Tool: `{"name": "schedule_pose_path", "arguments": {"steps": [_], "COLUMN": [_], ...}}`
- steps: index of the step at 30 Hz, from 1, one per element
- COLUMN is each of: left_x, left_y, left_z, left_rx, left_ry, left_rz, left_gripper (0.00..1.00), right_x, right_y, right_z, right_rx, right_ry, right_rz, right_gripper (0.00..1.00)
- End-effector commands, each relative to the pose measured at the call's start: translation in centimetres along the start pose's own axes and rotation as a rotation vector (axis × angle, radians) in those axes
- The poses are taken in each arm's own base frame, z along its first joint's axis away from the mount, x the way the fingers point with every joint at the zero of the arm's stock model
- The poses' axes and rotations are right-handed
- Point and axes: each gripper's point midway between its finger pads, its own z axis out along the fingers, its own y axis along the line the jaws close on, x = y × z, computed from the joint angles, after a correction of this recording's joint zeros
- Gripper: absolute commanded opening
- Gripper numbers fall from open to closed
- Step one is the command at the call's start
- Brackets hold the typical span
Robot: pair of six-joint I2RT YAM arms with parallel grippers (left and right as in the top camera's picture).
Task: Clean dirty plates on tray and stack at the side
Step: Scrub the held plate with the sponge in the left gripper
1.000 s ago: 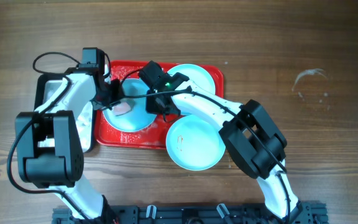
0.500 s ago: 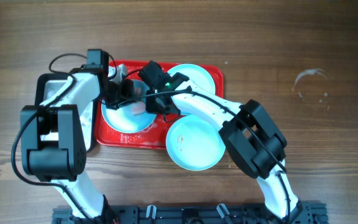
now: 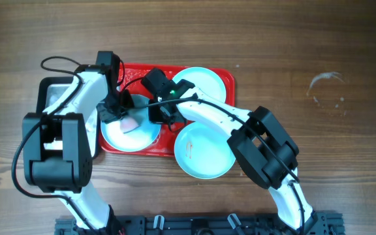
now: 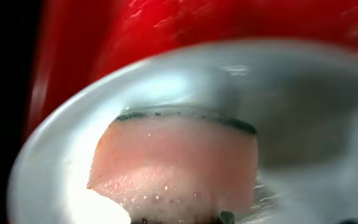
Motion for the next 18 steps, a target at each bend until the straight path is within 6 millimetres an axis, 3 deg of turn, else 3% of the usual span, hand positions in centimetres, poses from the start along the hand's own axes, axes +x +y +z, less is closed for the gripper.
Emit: {"name": "schedule_pose_path", "arguments": {"steps": [1, 5, 8, 13, 18], "left_x": [2.5, 3.9, 2.2, -2.2, -3.2], "left_y": [5.5, 6.6, 5.7, -0.5, -5.4], "left_z": [1.4, 0.7, 1.2, 2.0, 2.2], "left_rx": [-0.202, -0.229, -0.186, 0.115, 0.271], "left_ry": [0.127, 0.198, 0.131, -0.029, -0.118], "left_rz": [-0.072, -0.080, -0.066, 0.031, 0.117], "left_gripper": [0.04, 0.04, 0.04, 0.04, 0.04], "right_x": [0.6, 0.6, 0.6, 0.6, 0.6], "right_y": [-0.7, -0.7, -0.6, -0.7, -0.7], "right_z": [1.3, 1.3, 1.3, 1.3, 1.3], "right_rx": [0.023, 0.022, 0.019, 0.022, 0.022], "right_ry": [0.027, 0.026, 0.028, 0.031, 0.030], "right_rz": [0.005, 0.005, 0.006, 0.006, 0.006], "right_gripper": [0.04, 0.04, 0.04, 0.04, 0.04]}}
